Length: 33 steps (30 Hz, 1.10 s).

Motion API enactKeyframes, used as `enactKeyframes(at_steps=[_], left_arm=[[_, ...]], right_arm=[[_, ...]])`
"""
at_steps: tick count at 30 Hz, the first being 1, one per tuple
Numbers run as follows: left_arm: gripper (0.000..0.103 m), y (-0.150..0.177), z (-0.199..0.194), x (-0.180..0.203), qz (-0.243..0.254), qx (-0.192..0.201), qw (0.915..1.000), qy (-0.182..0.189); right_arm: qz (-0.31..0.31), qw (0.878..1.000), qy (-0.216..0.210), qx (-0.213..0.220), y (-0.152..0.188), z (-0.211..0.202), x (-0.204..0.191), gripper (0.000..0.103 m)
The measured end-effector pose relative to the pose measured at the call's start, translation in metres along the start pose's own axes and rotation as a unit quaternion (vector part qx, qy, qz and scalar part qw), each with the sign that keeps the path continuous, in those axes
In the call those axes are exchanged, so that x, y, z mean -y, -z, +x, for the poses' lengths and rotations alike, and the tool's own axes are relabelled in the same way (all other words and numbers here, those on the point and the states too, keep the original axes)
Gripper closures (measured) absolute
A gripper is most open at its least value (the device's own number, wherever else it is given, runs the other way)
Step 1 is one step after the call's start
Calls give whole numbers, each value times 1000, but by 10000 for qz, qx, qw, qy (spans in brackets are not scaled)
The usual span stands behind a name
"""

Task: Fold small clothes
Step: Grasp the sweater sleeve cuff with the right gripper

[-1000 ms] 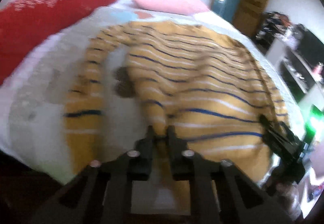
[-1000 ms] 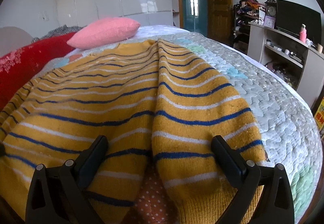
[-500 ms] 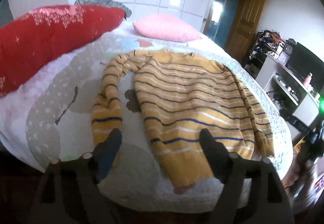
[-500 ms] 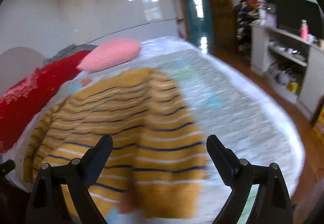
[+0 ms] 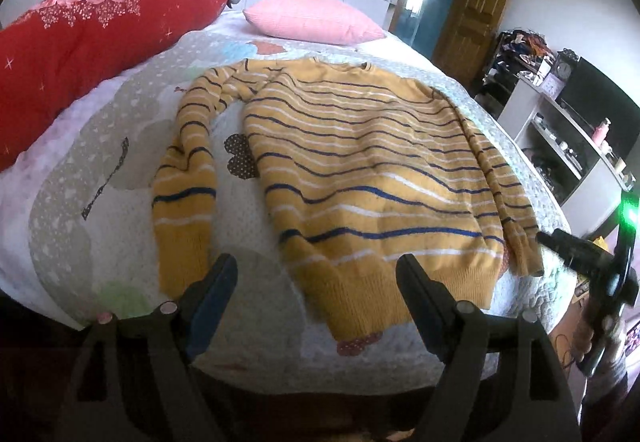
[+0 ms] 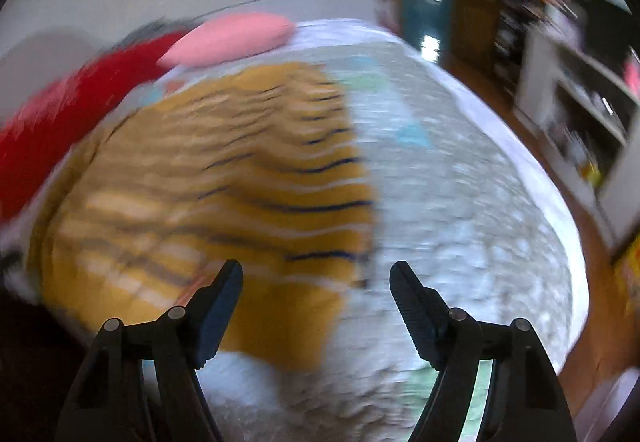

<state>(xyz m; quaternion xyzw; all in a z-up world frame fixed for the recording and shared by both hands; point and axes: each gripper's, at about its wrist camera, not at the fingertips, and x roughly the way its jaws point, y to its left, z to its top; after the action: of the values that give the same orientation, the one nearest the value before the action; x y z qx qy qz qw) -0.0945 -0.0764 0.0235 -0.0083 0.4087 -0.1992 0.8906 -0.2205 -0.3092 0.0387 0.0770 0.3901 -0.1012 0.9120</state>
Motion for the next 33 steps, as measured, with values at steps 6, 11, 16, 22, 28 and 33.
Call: enactKeyframes(at_steps=[6,11,16,22,28,33], left_arm=[[22,2,1,1,35,-120,9999,44],[22,1,-3,-5,-14,-74,10000,15],[22,0,-2,-10,-91,-90,9999,50],[22,-1,-2,-12,-89,-55,9999,63],[22,-1,-1,-14,-122,-84,9999,12],[22,1,7,-19,-297,-242,9992,65]], right_arm=[[-880,9947,333,-420,14,35,-49,22],[-791,9954,395,-381,10,33,-39,79],[-41,9988,456,-152,-24,11,15,89],[941,9769,1918,-72,-64,16,116,89],[2356,9492,2054,-367,-61,27,192,70],[2230,9677,1165,-163,-52,9,153,47]])
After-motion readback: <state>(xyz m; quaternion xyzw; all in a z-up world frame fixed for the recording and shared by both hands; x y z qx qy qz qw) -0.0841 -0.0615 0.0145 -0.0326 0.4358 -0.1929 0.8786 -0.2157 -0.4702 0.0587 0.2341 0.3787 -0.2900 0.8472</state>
